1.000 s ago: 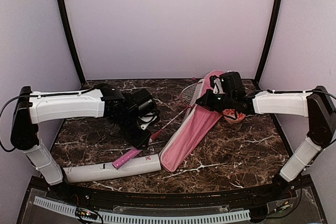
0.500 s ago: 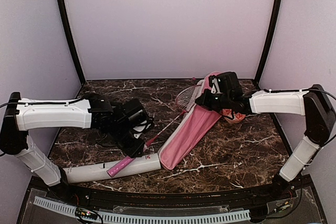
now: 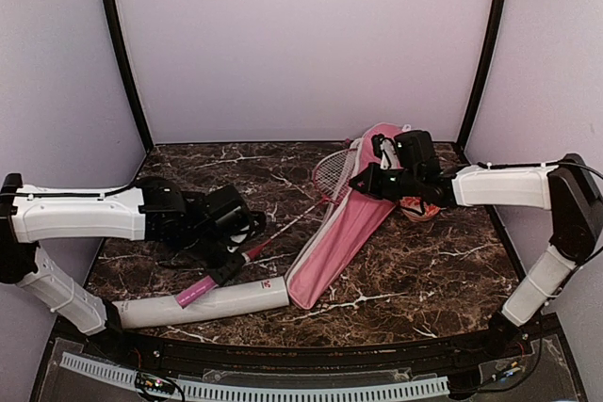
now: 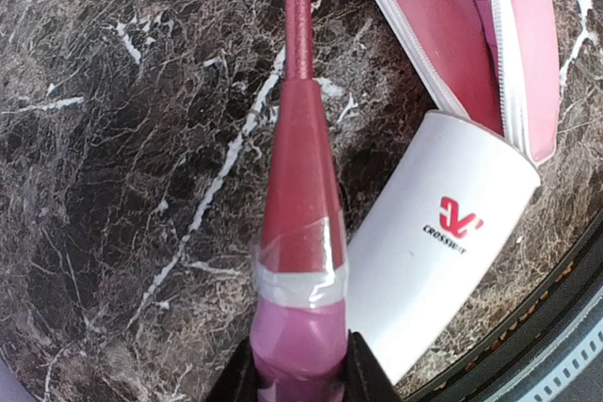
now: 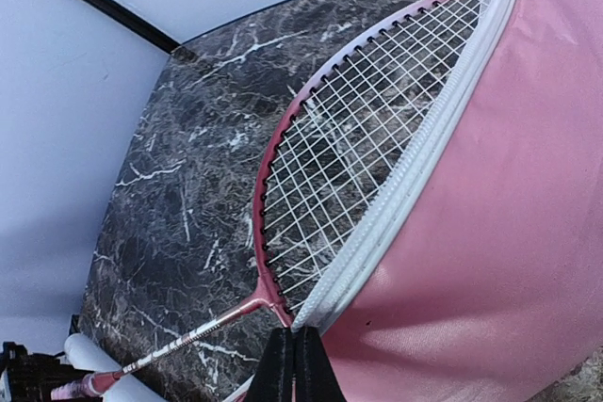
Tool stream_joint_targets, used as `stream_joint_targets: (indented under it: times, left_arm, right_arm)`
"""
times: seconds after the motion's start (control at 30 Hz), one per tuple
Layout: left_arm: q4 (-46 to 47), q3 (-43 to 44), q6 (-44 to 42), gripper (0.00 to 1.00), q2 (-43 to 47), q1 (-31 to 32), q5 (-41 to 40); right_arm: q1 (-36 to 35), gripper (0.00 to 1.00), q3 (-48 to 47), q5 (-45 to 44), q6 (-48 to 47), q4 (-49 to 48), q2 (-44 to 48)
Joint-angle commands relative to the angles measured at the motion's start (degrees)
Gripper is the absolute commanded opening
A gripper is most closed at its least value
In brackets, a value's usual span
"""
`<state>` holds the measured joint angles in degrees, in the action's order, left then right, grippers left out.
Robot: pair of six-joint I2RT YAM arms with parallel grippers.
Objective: Pack up the badminton gear
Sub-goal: Place the racket in the racket bag.
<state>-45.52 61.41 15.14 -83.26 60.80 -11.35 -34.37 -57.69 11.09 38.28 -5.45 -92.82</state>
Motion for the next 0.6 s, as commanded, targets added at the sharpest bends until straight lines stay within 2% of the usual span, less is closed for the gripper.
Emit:
stream_joint_targets:
  times: [0.0, 0.13, 0.3, 0.57]
  left_arm:
    - [4.8, -2.8, -0.4, 0.00, 8.9, 0.8, 0.8]
    - [7.2, -6.7, -0.2, 0.00, 12.8, 0.8, 4.4]
    - [3.4, -6.4, 0.9, 0.00, 11.2, 0.8, 2.3]
    - [2.4, -6.4, 0.2, 0.00, 13.2, 1.1, 1.7]
  right_arm:
    - [1.2, 0.00, 2.2, 11.8, -6.9, -9.9, 6.4]
    - [2.2, 0.00, 1.6, 17.1, -11.1, -6.7, 8.0]
    - [3.3, 0.00, 1.5, 21.8, -11.9, -6.1, 7.8]
    - [3.6, 0.00, 1.0, 21.6, -11.8, -7.4, 6.1]
